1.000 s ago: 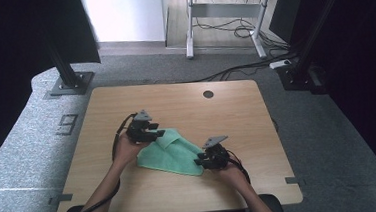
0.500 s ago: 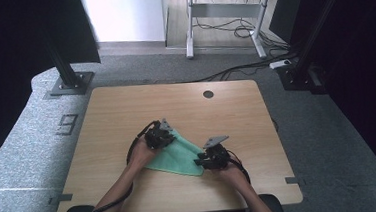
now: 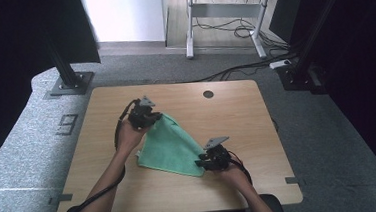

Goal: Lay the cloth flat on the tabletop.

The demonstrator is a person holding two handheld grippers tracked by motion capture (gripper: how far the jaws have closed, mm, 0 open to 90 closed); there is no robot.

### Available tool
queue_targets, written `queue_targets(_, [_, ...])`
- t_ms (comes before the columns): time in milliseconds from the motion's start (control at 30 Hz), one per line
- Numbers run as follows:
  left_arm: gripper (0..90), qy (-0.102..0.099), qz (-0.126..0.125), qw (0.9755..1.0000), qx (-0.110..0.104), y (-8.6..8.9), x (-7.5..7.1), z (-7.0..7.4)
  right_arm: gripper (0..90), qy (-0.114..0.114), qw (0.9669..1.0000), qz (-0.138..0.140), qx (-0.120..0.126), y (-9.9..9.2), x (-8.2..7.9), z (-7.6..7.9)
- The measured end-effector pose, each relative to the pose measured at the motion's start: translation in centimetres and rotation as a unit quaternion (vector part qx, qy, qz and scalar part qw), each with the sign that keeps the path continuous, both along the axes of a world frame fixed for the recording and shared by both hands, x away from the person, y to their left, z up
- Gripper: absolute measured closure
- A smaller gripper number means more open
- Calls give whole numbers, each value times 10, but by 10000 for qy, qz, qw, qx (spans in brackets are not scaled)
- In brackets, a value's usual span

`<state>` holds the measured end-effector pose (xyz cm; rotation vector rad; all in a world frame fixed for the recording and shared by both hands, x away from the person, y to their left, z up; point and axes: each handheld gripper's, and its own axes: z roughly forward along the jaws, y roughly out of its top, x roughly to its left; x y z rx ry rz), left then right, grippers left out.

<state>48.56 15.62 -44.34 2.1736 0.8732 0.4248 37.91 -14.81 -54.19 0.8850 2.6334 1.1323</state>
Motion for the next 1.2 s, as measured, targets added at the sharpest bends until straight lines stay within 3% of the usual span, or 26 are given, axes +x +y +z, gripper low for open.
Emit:
queue_targets(100, [849,120,100,9998,-95,12,5,1,642,3,10000,-5,16,-1,0,0])
queue_targets(167, [808,172,186,9996,86,13,9,-4,641,3,10000,4,0,-1,0,0])
queue_targets(233, [687,121,317,9992,229,15,12,-10,632,-3,10000,-3,4,0,-1,0])
queue_targets(400, [536,31,434,9990,-98,25,10,-12,619,-20,10000,-5,32,-1,-2,-1])
queue_targets(500, [483,-87,337,9992,-215,27,-1,-10,619,3,10000,-25,65,-1,-2,-1])
queue_targets(567, [421,-48,187,9995,-250,27,-8,-14,611,-9,10000,-16,58,-1,-2,-1])
queue_targets(767, [287,247,-40,9997,16,22,-28,-54,558,29,9999,22,108,0,-2,-1])
queue_targets(833, [250,398,-28,9992,8,24,-35,-69,527,66,9999,43,147,0,-2,-1])
queue_targets(900, [224,423,2,9991,37,27,-42,-76,512,75,9998,68,144,0,-3,-1])
queue_targets(1100, [142,443,147,9989,-50,41,-69,-87,490,138,9998,75,159,1,-1,-1])
queue_targets(1200, [122,508,191,9985,90,43,-77,-96,476,139,9998,74,129,3,-1,0])
